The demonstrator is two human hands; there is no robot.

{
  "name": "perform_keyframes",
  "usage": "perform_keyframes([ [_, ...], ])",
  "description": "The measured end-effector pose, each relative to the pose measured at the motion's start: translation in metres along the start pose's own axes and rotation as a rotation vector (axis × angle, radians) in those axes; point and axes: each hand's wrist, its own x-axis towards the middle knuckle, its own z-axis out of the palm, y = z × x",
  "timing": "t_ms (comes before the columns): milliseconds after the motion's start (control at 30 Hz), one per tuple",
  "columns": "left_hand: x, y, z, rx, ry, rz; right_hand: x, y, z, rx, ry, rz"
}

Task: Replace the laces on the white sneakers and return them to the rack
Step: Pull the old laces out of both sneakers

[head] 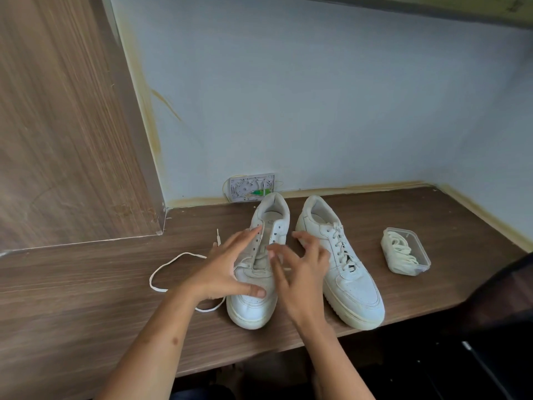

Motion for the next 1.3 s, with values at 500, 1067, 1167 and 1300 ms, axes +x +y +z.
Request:
perform_keyframes([
  [500, 0.001, 0.002, 0.006, -0.120, -0.033, -0.018, 0.002, -0.002, 0.013, -0.057, 0.019, 0.018],
  [1067, -0.001, 0.004, 0.004, -0.070, -0.034, -0.056, -0.002, -0.001, 0.019, -0.231, -0.135, -0.055],
  [1167, 0.000, 0.004, 0.004, -0.046, -0.042, -0.072, 0.001, -0.001, 0.019, -0.161, -0.063, -0.067],
  [1300, 0.000, 0.006, 0.003, -0.002, -0.052, -0.083, 0.009, 0.000, 0.004, 0.102, 0.294, 0.162],
])
